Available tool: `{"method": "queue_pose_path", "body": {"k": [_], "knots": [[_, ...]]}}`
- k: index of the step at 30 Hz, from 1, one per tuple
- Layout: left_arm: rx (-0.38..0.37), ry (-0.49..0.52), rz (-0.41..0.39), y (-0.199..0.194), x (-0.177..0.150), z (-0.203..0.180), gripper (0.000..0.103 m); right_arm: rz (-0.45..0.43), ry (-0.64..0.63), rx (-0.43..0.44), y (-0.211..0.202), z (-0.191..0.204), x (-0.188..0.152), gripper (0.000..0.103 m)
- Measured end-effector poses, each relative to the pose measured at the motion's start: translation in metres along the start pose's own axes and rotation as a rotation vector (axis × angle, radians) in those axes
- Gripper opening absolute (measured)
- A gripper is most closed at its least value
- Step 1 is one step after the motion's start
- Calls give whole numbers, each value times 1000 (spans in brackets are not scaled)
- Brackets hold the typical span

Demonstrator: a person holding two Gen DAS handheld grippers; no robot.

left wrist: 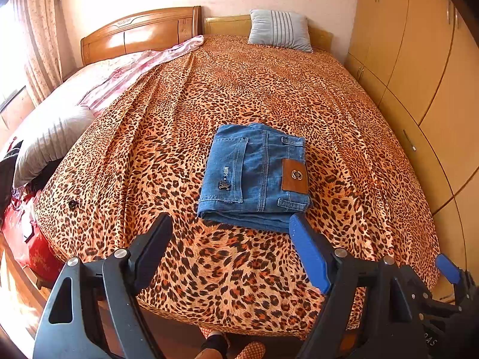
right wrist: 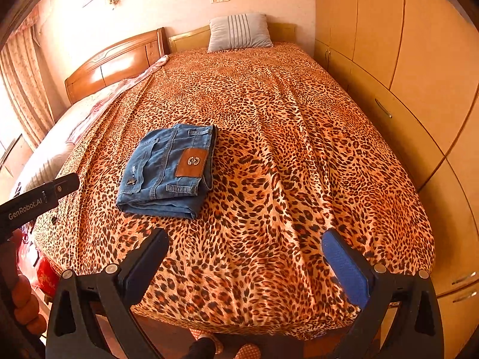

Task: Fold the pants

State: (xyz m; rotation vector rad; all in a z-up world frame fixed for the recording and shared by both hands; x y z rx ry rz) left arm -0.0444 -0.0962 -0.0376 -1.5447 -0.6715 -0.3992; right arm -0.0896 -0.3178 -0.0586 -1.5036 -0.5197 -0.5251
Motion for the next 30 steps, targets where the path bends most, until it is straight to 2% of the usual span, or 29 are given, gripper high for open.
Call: {"method": "queue_pose_path", "body": {"k": [12, 21, 30], "knots": [[-22, 22, 7, -5, -8, -12, 81, -9, -9, 11, -4, -7, -3, 103], [-49, 66, 32, -1, -23, -27, 81, 6, -14, -9, -1, -11, -8, 103], [-80, 75, 34, -3, -21, -35, 81, 19, -12, -31, -2, -18, -11, 103]]}}
Point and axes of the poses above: each gripper's, at about its wrist camera, not at the fingertips, and y roughly the way its jaws point, z to its left, x to its top, the point moved 9 cm from there along y, roughly the way its jaws point, and after that the axes turned 7 degrees about -y, right-handed, at the moved point
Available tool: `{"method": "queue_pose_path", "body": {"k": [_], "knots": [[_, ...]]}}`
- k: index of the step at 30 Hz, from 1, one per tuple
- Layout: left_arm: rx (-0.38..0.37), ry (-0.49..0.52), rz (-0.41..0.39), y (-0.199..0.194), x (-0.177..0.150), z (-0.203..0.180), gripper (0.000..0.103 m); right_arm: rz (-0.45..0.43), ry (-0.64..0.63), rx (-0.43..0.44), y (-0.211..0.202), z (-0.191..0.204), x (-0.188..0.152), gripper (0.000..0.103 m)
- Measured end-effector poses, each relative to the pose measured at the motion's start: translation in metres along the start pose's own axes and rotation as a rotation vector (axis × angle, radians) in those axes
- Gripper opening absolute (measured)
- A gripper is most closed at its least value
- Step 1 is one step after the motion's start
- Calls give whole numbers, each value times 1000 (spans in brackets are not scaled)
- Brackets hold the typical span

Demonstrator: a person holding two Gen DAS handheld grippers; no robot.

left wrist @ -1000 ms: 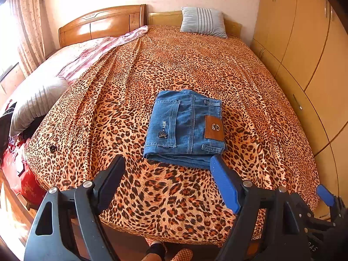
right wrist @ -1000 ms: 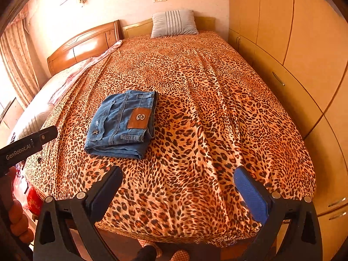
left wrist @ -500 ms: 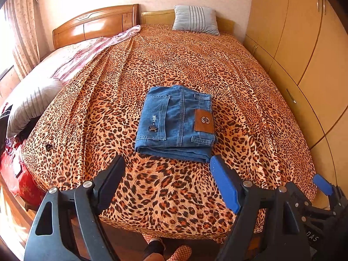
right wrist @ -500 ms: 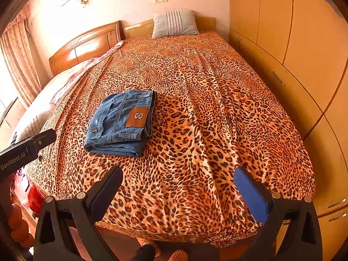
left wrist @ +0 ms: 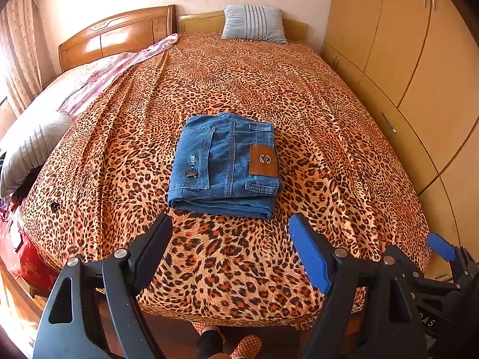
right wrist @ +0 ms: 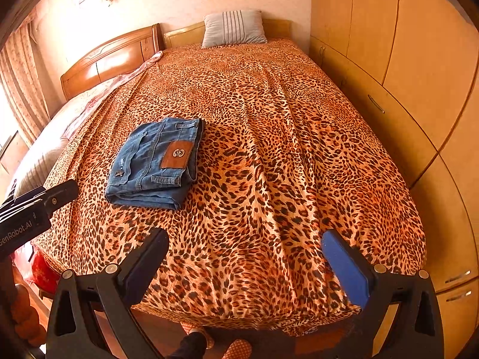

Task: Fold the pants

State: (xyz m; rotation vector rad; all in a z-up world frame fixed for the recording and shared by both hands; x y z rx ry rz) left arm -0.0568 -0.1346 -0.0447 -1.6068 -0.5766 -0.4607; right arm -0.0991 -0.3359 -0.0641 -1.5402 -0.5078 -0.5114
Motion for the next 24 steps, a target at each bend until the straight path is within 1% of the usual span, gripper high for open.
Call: {"method": "queue_pose_path", "body": {"k": [7, 14, 17, 21, 24], "knots": [[4, 9, -6, -3, 1, -1, 81, 7, 2, -6, 1, -2, -1, 103], [-18, 2, -68, -17, 13, -2, 82, 18, -11, -8, 3, 2, -4, 103], [-18, -6, -58, -17, 15, -2, 82, 24, -9, -8, 4, 2, -5, 103], [12, -2, -48, -13, 14, 2, 82, 23, -4, -11, 4, 1, -5, 103], [21, 1, -37, -11, 12, 3, 82, 26, 0, -12, 5, 0, -5, 103]]}}
Point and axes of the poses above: each gripper's, at about its wrist camera, not at the fingertips, and y roughly the way its jaws point, z to its left, x to its top, the point moved 9 cm from there along y, roughly the way its jaws point, and after that the axes turned 7 degrees about -y, right-handed, at the moved point
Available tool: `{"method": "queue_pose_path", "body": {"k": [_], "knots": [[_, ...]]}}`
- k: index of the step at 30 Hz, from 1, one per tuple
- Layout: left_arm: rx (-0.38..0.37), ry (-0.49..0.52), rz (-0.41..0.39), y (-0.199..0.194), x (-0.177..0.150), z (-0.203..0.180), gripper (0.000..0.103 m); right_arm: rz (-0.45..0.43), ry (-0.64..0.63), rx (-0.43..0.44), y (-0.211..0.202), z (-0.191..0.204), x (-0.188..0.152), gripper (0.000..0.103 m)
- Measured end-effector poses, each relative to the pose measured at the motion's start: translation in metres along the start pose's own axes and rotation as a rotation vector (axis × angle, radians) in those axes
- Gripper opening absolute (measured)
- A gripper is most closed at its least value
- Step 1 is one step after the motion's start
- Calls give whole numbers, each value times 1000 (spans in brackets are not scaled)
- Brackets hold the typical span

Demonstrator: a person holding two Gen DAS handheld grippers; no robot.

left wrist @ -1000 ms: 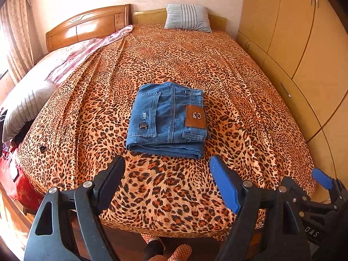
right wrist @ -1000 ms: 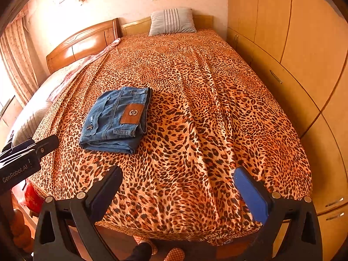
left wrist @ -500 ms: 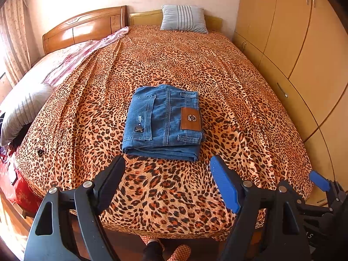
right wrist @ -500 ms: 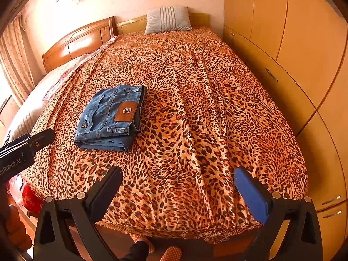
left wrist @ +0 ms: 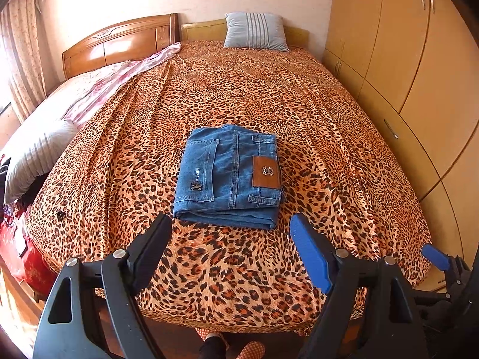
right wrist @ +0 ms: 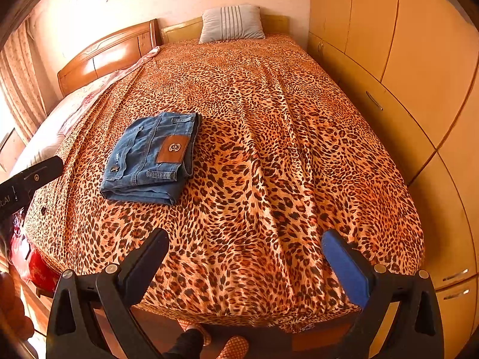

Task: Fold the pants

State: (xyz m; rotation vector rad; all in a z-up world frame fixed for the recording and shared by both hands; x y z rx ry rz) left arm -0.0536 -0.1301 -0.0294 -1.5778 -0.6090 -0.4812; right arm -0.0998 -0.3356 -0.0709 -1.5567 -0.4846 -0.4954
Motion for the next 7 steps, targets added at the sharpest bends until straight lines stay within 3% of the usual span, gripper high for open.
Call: {"method": "queue_pose_path", "body": {"k": [7], "knots": [[5, -7, 16, 3, 0, 3, 82, 15, 8, 2, 3, 0, -3, 103]]}}
Point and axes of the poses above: each gripper's, at about its wrist camera, not at the fingertips, and y roughly the way its jaws point, z to its left, x to its top, the point moved 9 cm from there along y, roughly the way its jaws point, and after that the axes turned 7 degrees about -y, right-handed, at the moved point
